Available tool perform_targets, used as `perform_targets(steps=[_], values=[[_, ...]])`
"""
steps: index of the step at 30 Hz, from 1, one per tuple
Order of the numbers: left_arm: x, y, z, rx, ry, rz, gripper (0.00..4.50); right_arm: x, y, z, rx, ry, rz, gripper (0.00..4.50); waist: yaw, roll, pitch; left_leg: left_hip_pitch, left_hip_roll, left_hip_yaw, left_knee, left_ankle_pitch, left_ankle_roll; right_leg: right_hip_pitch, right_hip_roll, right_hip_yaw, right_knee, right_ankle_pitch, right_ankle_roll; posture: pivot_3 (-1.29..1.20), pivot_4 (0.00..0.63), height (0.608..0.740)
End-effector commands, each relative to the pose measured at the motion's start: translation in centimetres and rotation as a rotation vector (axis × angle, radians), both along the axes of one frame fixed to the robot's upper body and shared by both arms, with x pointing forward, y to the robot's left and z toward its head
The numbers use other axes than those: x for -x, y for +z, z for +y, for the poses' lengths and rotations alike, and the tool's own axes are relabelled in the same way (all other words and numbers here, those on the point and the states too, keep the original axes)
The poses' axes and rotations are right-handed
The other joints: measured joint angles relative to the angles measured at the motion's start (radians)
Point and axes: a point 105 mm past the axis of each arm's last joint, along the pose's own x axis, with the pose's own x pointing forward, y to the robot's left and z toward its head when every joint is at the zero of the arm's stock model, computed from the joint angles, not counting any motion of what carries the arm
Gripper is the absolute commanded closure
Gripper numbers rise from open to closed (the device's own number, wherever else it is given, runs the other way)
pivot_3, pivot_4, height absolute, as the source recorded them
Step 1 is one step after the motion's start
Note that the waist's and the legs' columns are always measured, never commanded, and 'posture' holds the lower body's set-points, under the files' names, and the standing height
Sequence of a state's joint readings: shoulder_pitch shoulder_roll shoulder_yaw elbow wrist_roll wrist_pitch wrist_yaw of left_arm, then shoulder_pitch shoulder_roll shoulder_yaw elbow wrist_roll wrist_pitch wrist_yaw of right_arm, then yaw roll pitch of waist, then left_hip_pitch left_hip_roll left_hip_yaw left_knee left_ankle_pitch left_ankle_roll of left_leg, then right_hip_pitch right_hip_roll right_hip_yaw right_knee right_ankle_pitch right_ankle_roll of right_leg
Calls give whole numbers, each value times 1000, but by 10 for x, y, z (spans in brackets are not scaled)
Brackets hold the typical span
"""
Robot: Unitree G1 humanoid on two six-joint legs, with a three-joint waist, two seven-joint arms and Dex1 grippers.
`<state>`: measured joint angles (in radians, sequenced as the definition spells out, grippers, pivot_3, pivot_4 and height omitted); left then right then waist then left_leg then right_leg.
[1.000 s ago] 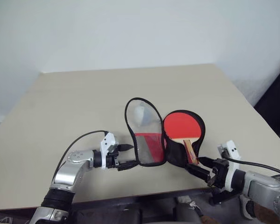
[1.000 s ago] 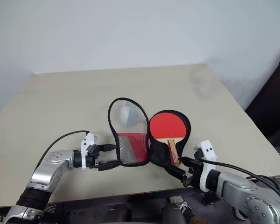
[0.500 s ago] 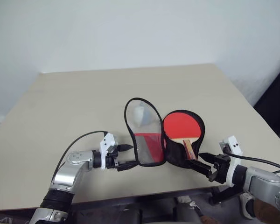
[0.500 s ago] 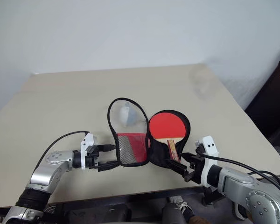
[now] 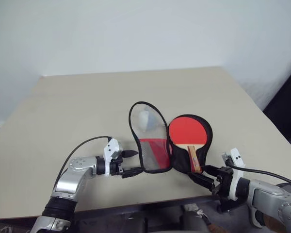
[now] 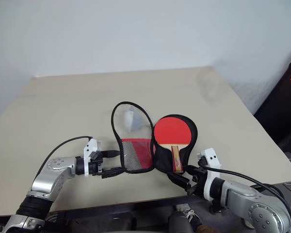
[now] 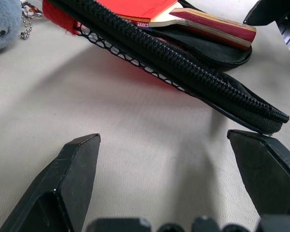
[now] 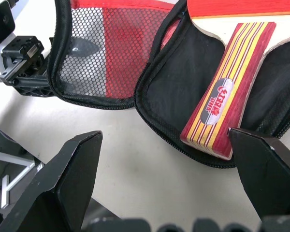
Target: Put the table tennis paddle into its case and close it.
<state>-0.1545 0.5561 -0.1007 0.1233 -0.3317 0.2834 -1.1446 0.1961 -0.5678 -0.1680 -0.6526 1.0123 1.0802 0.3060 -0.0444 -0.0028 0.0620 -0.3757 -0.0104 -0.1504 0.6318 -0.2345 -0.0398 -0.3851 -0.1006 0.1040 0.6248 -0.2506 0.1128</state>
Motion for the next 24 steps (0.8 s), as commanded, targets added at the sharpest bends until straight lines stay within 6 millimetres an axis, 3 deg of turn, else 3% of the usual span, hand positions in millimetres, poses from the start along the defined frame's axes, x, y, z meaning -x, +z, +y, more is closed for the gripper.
perform_targets(steps=[1, 6, 12, 18, 22, 24], values=[[0, 5, 1, -4, -12, -15, 0, -4, 6, 4, -22, 13, -35, 24, 0, 0, 0, 0, 0, 0, 0, 0, 0, 0, 0, 0, 0, 0, 0, 0, 0, 740], [-7, 13, -2, 29, 2, -31, 0, -7, 3, -16, 18, -53, -55, 24, 0, 0, 0, 0, 0, 0, 0, 0, 0, 0, 0, 0, 0, 0, 0, 0, 0, 740], [-19, 43, -21, 95, -49, -112, 0, -36, 32, -66, 43, -243, -216, 24, 0, 0, 0, -1, 0, 0, 3, 0, 0, 1, 0, 0, 0, 0, 0, 0, 0, 740], [-28, 64, -64, 162, -185, -173, 0, -78, 66, -110, -20, -539, -373, 24, 1, 0, 0, 0, 0, 0, 2, 0, 0, 2, 0, 0, 0, 0, 0, 0, 0, 740], [-29, 59, -107, 177, -273, -162, 0, -92, 73, -112, -32, -622, -428, 24, 0, 0, 0, 0, -1, 0, 3, 0, 0, 4, 0, 0, -1, 0, 0, 0, 0, 740], [-31, 55, -119, 180, -274, -116, 0, -97, 73, -109, -33, -649, -432, 24, -1, 0, 0, 0, -1, 0, 3, 0, 0, 4, 0, 0, -1, 1, 0, 0, 0, 740]])
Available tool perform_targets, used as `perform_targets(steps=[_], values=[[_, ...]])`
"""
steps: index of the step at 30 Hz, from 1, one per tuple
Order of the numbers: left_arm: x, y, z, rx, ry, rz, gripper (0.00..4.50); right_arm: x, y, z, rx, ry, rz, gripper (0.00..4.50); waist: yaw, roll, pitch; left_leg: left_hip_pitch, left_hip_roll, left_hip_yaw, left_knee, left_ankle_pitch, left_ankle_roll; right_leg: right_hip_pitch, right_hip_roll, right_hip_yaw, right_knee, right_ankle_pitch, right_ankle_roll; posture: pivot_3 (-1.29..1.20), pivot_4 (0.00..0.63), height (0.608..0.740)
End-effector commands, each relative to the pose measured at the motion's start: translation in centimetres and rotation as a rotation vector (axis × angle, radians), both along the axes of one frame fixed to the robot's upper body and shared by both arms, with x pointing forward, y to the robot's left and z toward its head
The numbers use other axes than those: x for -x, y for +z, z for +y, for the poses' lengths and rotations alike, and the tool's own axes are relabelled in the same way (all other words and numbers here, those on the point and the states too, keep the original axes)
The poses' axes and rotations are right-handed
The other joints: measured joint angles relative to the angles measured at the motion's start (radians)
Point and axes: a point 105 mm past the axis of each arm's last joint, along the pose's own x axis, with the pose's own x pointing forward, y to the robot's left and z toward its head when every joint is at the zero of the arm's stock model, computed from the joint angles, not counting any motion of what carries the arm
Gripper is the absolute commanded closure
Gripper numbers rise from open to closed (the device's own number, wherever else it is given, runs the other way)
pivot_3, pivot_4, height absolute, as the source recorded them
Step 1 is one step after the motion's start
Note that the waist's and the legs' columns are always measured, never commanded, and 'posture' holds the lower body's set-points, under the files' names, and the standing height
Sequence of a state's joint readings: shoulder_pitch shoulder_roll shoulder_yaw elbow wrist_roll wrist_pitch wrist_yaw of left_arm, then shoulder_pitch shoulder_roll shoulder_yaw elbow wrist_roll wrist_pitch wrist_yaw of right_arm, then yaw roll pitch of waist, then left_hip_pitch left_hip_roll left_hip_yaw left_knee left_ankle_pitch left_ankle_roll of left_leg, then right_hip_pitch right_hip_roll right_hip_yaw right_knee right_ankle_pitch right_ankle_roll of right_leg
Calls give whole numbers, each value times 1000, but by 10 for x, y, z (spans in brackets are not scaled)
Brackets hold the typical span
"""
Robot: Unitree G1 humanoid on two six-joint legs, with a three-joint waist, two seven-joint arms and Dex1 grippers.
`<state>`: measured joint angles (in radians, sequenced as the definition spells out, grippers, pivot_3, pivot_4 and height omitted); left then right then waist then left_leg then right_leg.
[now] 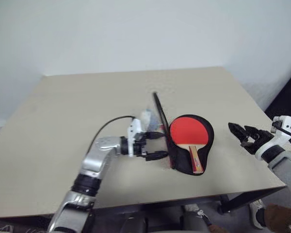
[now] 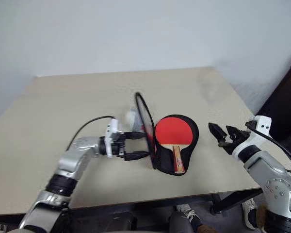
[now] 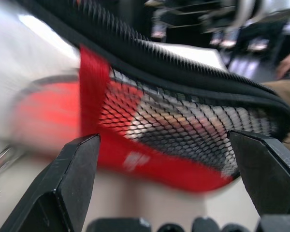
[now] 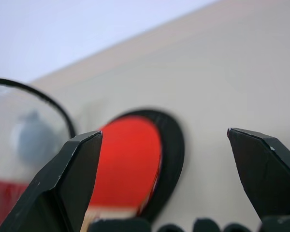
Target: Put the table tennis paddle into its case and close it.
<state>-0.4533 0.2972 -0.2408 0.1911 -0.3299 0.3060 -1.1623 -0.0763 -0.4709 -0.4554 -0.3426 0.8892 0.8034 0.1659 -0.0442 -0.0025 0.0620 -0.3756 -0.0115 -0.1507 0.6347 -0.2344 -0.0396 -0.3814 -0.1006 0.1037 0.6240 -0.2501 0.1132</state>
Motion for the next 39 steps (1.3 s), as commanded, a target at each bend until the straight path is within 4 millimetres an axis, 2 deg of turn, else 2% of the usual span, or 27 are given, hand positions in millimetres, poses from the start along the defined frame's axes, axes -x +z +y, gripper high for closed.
perform_targets(steps=[1, 6, 12, 17, 22, 27, 30, 36, 39], values=[[-4, 1, -14, -19, -11, 25, 0, -7, 12, -1, 21, -57, -57, 24, -3, 0, 0, 0, 0, 0, 0, 0, 0, 0, 0, 0, 0, 0, 0, 0, 0, 740], [-5, -9, -16, -41, 25, 126, 0, -9, 11, 3, 24, -71, -70, 24, -3, 3, 0, 0, 0, 0, -1, 0, 0, -1, 1, 1, 1, 0, 0, 0, 0, 740], [-10, 2, 10, -63, 111, 268, 0, -10, 3, 4, 29, -89, -51, 24, -3, 3, 0, 0, 0, -1, -1, 0, 0, -1, 0, 0, 1, 0, 0, 0, 0, 740], [-10, -15, 17, -138, 181, 424, 0, -13, -2, 10, 17, -83, -35, 24, -2, 3, 0, 0, 0, -1, 0, 0, 0, 0, 0, 0, 1, 0, 0, 0, 0, 740], [-6, -26, 0, -138, 194, 598, 0, -15, -7, 12, 23, -80, -13, 24, -1, 4, 0, 0, 0, -1, 0, 0, 0, 0, 0, 0, 1, 0, 0, 0, 0, 740], [-8, -28, -20, -96, 194, 759, 0, -15, -10, 4, 26, -111, 8, 24, -1, 4, 0, 1, 0, -1, 1, 0, 0, 1, 0, -1, 1, 0, 0, 0, 0, 740], [7, -30, -32, -121, 117, 821, 0, -14, -12, 3, 21, -120, 21, 24, -3, 4, 0, 1, 0, -1, 0, 0, 0, 1, 0, -1, 1, 0, 0, 0, 0, 740], [8, -24, -36, -74, 99, 883, 0, -15, -15, 1, 38, -138, 30, 24, -2, 4, 0, 1, 0, -1, 0, 0, 0, 1, 0, -1, 0, 0, 0, 0, 0, 740], [9, -20, -39, -47, 85, 898, 566, -16, -17, -3, 45, -169, 40, 0, -3, 4, 0, 1, 0, -1, 0, 0, 0, 1, 0, -1, 1, 0, 0, 0, 0, 740]])
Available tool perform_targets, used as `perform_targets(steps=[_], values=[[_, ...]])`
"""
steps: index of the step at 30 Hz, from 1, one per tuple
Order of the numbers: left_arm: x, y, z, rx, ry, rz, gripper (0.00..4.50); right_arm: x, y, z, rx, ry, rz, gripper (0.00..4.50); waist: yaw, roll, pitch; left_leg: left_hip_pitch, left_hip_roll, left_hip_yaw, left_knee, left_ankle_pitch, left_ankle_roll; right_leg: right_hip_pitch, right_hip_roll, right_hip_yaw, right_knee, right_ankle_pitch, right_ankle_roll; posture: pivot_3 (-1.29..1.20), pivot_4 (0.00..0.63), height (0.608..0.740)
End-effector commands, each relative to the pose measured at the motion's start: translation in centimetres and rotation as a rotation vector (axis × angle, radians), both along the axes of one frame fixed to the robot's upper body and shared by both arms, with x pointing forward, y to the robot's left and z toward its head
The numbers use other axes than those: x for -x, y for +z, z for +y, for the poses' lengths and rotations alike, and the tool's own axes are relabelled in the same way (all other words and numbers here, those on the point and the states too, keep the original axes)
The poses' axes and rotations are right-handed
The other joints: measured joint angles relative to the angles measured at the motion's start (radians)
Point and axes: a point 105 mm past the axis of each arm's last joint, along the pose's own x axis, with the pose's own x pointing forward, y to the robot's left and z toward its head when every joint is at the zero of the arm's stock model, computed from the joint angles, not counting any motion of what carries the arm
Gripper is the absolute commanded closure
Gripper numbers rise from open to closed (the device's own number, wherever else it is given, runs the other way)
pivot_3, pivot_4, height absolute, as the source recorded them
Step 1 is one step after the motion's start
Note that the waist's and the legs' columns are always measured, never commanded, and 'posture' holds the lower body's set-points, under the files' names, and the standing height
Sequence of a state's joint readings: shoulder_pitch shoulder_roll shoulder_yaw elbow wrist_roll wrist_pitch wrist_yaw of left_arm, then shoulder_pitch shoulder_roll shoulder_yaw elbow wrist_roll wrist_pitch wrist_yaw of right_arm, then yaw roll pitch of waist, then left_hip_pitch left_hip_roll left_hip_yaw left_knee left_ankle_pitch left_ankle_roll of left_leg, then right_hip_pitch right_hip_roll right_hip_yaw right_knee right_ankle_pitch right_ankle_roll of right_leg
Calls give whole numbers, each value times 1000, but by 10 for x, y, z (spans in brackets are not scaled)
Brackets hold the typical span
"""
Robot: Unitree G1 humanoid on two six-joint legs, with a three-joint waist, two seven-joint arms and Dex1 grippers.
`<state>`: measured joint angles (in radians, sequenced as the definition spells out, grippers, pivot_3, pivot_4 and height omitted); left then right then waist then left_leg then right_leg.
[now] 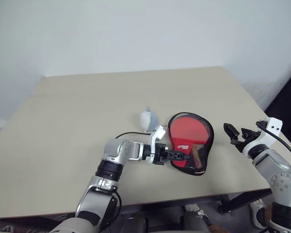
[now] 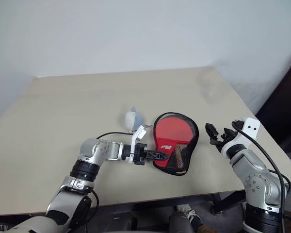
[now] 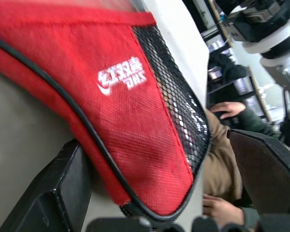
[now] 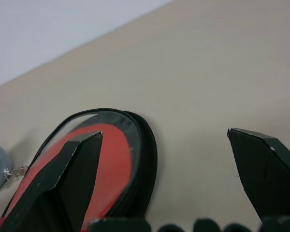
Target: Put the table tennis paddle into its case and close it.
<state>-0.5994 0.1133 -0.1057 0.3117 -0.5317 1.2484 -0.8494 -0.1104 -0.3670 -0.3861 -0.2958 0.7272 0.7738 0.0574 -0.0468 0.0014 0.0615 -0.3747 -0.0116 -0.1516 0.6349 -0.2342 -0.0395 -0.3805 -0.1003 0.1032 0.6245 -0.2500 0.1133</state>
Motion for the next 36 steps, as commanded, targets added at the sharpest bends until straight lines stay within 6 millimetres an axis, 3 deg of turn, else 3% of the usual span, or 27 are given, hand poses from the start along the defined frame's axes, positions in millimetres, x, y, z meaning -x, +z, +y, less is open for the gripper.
perform_targets(steps=[1, 11, 16, 19, 23, 27, 36], values=[[4, 12, -8, 62, -35, 11, 915, -4, 9, -7, 11, -44, -38, 0, 0, 0, 0, 0, 0, 0, 0, 0, 0, 0, 0, 0, 0, 0, 0, 0, 0, 740], [3, 6, -7, 63, 13, 93, 4454, -5, 6, -9, 27, -63, -29, 0, 0, 0, 0, -1, 0, 0, 0, 0, 0, -1, 0, 0, 0, 0, 0, 0, 0, 740], [5, 9, 5, 66, 10, 165, 4487, -1, 4, -9, 41, -68, -25, 0, -1, 0, 0, -1, 0, 0, -1, 0, 0, -1, 0, 0, 0, 0, 0, 0, 0, 740], [9, 14, 22, 72, 10, 197, 4487, 1, 4, -10, 43, -71, -23, 0, -5, 0, 0, 0, 0, 0, -1, 0, 0, -2, 0, 0, 0, 0, 0, 0, 0, 740], [25, 23, 45, 92, -27, 242, 4487, 4, 4, -9, 58, -64, -20, 0, -6, 1, 0, 0, 0, 0, -3, 0, 0, -3, 0, 1, 1, 0, 0, 0, 0, 740], [44, 17, 68, 76, -45, 268, 4487, 7, 4, -8, 68, -57, -11, 0, -6, 1, 0, 0, 0, 0, -3, 0, 0, -3, 0, 1, 1, 0, 0, 0, 0, 740], [73, 12, 91, 77, -74, 358, 4487, 11, 3, -1, 81, -5, 3, 0, -2, 1, 0, -1, 0, 0, -3, 0, 0, -4, 0, 1, 1, 0, -1, 0, 0, 740]])
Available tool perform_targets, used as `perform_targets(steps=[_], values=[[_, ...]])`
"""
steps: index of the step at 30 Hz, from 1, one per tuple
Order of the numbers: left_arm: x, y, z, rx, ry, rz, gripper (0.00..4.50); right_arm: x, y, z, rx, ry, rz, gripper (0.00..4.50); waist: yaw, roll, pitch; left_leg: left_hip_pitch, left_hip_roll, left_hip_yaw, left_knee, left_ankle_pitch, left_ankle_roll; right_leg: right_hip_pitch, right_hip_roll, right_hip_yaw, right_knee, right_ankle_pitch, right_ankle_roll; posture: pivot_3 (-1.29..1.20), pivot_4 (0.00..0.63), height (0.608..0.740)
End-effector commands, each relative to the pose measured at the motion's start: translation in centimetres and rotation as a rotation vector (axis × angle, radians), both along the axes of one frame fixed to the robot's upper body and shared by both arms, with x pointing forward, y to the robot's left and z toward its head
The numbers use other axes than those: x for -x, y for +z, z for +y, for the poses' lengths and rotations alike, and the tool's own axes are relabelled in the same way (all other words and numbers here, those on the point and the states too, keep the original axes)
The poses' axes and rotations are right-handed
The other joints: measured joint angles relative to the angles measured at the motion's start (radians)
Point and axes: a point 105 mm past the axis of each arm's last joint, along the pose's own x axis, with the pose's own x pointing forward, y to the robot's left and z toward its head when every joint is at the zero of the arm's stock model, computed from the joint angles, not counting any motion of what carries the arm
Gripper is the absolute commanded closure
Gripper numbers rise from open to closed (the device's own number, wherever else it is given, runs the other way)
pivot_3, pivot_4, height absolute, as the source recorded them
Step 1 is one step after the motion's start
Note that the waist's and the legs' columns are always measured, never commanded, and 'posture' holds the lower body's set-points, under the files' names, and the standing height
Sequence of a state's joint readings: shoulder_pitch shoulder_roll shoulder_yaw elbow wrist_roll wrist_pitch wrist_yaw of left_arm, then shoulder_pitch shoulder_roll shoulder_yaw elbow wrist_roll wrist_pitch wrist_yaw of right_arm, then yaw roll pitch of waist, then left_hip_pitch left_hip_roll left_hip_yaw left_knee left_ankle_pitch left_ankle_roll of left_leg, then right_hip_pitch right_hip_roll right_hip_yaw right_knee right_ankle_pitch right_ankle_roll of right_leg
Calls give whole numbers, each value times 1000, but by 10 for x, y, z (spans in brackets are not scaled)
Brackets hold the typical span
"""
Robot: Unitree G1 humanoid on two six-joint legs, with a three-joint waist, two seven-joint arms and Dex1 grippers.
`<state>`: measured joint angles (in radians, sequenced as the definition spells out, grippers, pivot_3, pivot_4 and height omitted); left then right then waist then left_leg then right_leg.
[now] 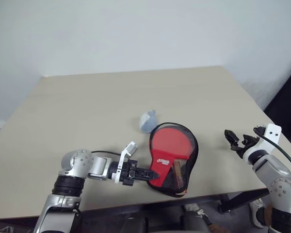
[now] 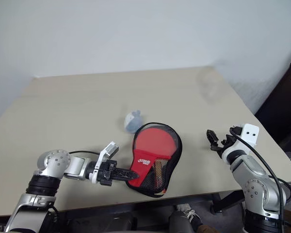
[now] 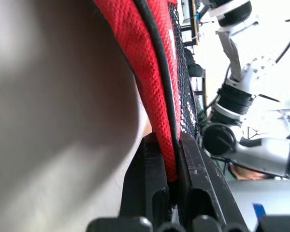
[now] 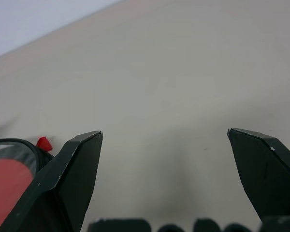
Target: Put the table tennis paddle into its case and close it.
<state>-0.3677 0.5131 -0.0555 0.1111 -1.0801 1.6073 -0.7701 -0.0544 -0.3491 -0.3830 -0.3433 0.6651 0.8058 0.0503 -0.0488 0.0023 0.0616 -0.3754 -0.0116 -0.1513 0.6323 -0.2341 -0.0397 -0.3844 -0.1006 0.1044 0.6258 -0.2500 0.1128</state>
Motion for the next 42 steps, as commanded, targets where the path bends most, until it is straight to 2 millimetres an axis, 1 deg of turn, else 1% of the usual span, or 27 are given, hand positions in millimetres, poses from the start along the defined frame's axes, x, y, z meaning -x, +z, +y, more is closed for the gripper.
perform_targets(steps=[1, 3, 6, 9, 15, 16, 18, 23, 26, 27, 29, 31, 34, 36, 38, 40, 42], values=[[10, 9, 2, 40, -40, 6, 4487, 0, 18, 2, 29, 26, -54, 0, 0, 0, 0, 0, 0, 0, 0, 0, 0, 0, 0, 0, 0, 0, 0, 0, 0, 740], [17, 8, 6, 26, -59, 23, 4487, 0, 18, 4, 36, 40, -55, 0, -2, 0, 0, -1, 0, 0, 0, 0, 0, -1, 0, 0, 0, 0, 0, 0, 0, 740], [23, 7, 11, 10, -73, 32, 4487, 0, 18, 7, 43, 58, -51, 0, -2, 0, 0, -1, 0, 1, -1, 0, 0, -2, 0, 1, 1, 0, 0, 0, 0, 740], [29, -3, 16, -65, -84, 35, 4487, 1, 19, 8, 44, 66, -51, 0, -2, 0, 0, -1, 0, 1, -1, 0, 0, -2, 0, 1, 0, 0, -1, 0, 0, 740], [26, -9, 20, -110, -77, -6, 4487, 0, 18, 8, 45, 63, -53, 0, 0, 0, 0, -1, 0, 1, -1, 0, 0, -3, 0, 1, 1, 0, -1, 0, 0, 740], [25, -9, 21, -111, -79, -10, 3935, 1, 18, 9, 45, 64, -53, 0, 0, 0, 0, -1, 0, 1, -1, 0, 0, -3, 0, 1, 1, 0, -1, 0, 0, 740], [24, -7, 22, -106, -84, -14, 3389, 2, 17, 10, 45, 64, -54, 0, 0, 0, 0, -1, 0, 1, -1, 0, 0, -3, 0, 1, 0, 0, -1, 0, 0, 740], [19, -3, 27, -114, -93, -52, 1607, 2, 19, 12, 49, 72, -66, 0, 0, 0, 0, -1, 0, 2, -1, 0, 0, -3, 0, 1, 0, -1, -2, 0, 0, 740], [7, 1, 33, -146, -100, -176, 572, 1, 23, 14, 37, 89, -89, 0, 0, 0, 0, -1, 0, 2, -1, 0, -1, -3, 0, 1, 0, -1, -3, 0, 0, 740], [0, 3, 36, -171, -105, -249, 572, 0, 25, 15, 34, 97, -97, 0, 0, 0, 0, -1, 0, 2, -1, 0, -1, -3, 0, 1, 0, -1, -3, 0, 0, 740], [-18, 15, 41, -193, -109, -417, 572, 0, 30, 17, 30, 127, -121, 0, 0, 0, 0, -1, 1, 2, -1, 0, -1, -3, 0, 1, 0, -1, -3, 0, 0, 740], [-32, 24, 42, -209, -122, -566, 572, -1, 35, 19, 32, 155, -159, 0, 1, 0, 0, -2, 1, 2, -1, 1, -2, -4, 0, 1, 0, -1, -4, 0, 0, 740], [-45, 34, 37, -190, -131, -701, 572, -6, 37, 19, 59, 179, -178, 0, 1, 0, 0, -2, 0, 3, -1, 1, -2, -3, 0, 1, -1, -1, -3, 0, 0, 740], [-47, 39, 27, -163, -165, -778, 572, -10, 45, 21, 57, 198, -238, 0, 1, 0, 0, -2, 0, 3, -2, 1, -2, -3, 0, 2, -1, 0, -1, 0, 0, 740], [-45, 41, 10, -123, -206, -853, 572, -16, 47, 25, 52, 221, -255, 0, 0, 0, 0, -2, 1, 3, -2, 1, -2, -3, 0, 2, -1, 0, -1, 0, 0, 740], [-42, 34, -9, -88, -232, -948, 572, -23, 48, 31, 46, 239, -259, 0, 1, 0, 0, -2, 1, 3, -2, 1, -2, -3, 0, 2, -1, 0, -1, 0, 0, 740], [-43, 23, -22, -84, -232, -1006, 572, -31, 46, 33, 42, 238, -249, 0, 1, 0, 0, -1, 1, 3, -2, 1, -2, -2, 0, 2, -1, 1, -1, 0, 0, 740]])
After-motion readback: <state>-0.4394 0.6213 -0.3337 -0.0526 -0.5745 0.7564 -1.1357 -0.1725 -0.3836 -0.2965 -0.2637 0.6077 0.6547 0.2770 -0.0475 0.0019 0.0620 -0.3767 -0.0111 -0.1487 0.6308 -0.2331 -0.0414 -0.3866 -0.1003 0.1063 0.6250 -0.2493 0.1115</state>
